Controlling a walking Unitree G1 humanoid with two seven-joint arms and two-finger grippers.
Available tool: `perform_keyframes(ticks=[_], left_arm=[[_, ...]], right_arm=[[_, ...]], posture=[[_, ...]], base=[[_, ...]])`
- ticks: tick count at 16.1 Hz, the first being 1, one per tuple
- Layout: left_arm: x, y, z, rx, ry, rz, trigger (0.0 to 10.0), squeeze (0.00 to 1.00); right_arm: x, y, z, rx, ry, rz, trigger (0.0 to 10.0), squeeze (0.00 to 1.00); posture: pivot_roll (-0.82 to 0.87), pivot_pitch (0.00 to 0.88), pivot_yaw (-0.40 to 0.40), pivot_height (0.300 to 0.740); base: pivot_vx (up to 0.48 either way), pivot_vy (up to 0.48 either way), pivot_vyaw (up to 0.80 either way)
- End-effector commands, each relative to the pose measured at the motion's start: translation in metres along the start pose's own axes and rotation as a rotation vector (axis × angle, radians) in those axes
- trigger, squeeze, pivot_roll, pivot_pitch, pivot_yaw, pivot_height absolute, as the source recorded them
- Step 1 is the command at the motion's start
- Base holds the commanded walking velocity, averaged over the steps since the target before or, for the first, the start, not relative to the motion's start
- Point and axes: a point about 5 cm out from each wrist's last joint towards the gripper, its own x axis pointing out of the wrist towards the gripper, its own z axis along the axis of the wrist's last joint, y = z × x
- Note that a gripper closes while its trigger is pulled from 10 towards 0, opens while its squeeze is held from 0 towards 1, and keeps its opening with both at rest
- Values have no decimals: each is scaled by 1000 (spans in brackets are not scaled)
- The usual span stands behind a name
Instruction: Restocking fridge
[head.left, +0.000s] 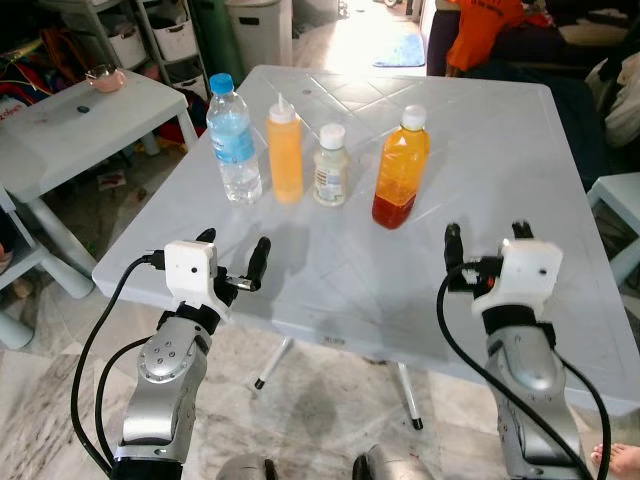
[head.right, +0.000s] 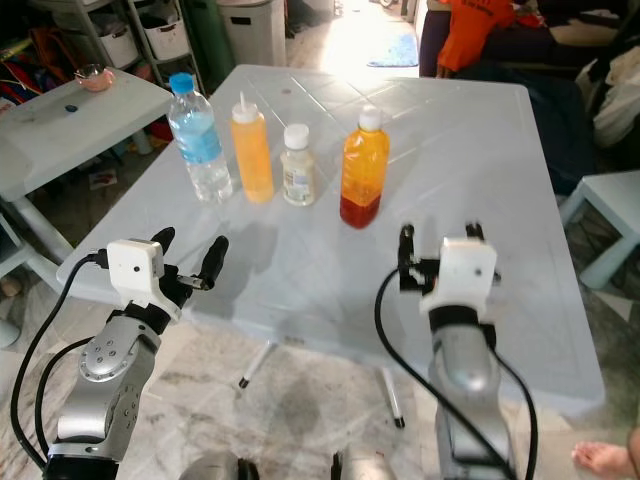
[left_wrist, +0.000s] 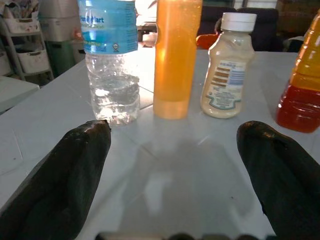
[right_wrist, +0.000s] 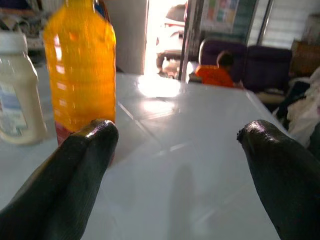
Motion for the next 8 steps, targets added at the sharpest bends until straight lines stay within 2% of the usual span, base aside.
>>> perform_keyframes(ticks=[1,4,8], left_arm=[[2,5,6,23,-14,12,10000,0],[3,9,11,38,-25,22,10000,0],[2,7,12,43,-25,22,10000,0]], right_arm=[[15,-2,16,1,-70,11,10000,0],[43,-10,50,-28,-198,80,10000,0],[62,0,62,-8,-229,208,10000,0]], posture=[[-108,83,47,740],[-96,94,48,740],[-83,105,52,740]], base=[[0,0,0],[0,0,0],[0,0,0]])
